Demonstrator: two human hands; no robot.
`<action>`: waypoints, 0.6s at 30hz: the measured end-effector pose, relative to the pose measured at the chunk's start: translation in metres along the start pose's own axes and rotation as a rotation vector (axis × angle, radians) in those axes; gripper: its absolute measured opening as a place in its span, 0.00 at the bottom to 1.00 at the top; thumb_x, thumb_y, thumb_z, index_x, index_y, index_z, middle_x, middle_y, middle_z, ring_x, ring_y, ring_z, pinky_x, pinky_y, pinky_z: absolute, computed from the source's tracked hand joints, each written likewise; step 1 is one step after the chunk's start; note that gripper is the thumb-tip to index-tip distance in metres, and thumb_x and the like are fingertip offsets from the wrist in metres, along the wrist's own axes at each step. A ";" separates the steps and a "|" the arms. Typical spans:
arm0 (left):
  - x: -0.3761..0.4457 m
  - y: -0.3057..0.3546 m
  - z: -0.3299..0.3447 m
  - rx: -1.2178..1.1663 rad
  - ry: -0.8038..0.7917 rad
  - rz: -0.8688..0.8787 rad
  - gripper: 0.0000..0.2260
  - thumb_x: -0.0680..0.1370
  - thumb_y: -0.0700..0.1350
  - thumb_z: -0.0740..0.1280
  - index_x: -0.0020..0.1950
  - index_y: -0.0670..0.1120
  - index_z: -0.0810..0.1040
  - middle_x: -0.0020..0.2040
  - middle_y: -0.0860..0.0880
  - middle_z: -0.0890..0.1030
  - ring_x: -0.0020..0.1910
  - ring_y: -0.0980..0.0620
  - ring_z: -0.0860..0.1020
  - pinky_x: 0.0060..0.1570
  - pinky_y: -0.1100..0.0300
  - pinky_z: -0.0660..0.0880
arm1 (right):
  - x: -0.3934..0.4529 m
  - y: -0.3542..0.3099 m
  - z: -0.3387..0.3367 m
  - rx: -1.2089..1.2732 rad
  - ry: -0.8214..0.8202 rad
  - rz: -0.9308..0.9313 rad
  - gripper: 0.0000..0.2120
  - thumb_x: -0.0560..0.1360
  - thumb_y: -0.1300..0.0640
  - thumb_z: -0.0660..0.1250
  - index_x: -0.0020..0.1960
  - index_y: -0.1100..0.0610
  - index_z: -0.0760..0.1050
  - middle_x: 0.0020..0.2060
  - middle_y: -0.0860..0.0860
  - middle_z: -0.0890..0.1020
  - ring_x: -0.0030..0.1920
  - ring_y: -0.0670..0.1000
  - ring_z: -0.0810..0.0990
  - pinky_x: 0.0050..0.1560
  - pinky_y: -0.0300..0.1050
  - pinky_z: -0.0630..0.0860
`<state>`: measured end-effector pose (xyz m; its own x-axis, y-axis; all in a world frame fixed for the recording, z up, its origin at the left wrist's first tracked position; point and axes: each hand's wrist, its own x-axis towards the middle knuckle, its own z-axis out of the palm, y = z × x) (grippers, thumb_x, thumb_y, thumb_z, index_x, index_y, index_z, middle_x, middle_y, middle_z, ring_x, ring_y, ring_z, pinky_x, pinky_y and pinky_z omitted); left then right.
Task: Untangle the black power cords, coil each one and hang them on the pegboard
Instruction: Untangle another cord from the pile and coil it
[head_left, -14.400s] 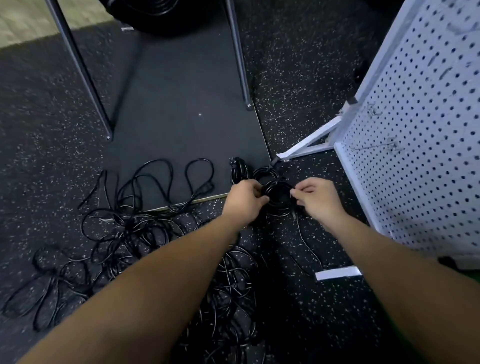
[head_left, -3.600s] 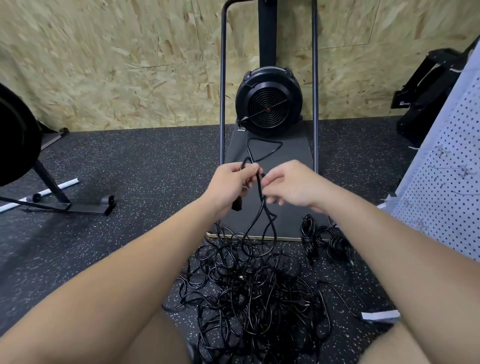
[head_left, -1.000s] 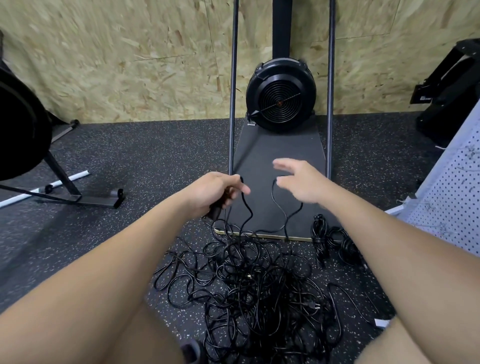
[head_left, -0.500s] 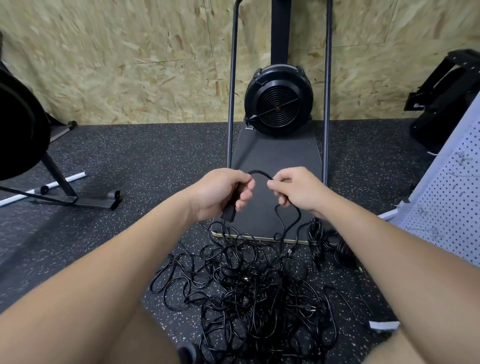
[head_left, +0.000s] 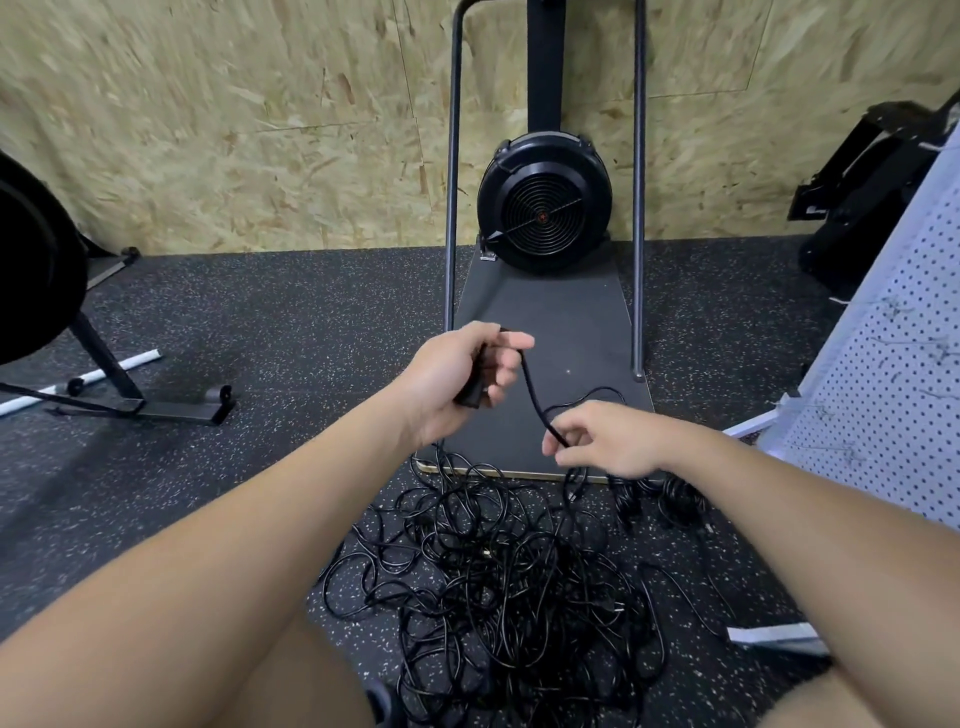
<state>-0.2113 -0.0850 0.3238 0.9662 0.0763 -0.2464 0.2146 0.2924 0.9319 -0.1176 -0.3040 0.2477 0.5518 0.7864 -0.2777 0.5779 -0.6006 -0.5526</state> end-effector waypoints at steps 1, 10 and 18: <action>0.001 -0.001 0.001 -0.045 0.026 0.005 0.19 0.87 0.45 0.58 0.67 0.36 0.83 0.40 0.49 0.78 0.34 0.53 0.73 0.33 0.63 0.68 | -0.002 -0.003 0.003 0.016 -0.011 -0.012 0.04 0.83 0.53 0.70 0.54 0.45 0.83 0.45 0.51 0.88 0.38 0.47 0.79 0.45 0.49 0.79; 0.004 -0.018 0.007 0.019 0.041 0.194 0.16 0.91 0.46 0.59 0.70 0.35 0.77 0.62 0.36 0.86 0.62 0.40 0.87 0.64 0.50 0.83 | -0.032 -0.065 0.000 -0.118 0.088 -0.277 0.16 0.87 0.47 0.65 0.46 0.55 0.79 0.34 0.53 0.79 0.32 0.48 0.69 0.38 0.48 0.71; -0.008 -0.024 0.015 0.877 -0.090 0.251 0.22 0.91 0.52 0.57 0.47 0.39 0.79 0.38 0.42 0.86 0.31 0.48 0.81 0.36 0.53 0.80 | -0.050 -0.058 -0.035 0.257 0.340 -0.312 0.05 0.77 0.60 0.78 0.46 0.50 0.86 0.41 0.48 0.88 0.43 0.52 0.85 0.50 0.55 0.81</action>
<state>-0.2218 -0.1073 0.3070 0.9987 -0.0452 -0.0221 -0.0067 -0.5543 0.8323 -0.1576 -0.3140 0.3212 0.5651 0.8056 0.1780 0.6038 -0.2568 -0.7547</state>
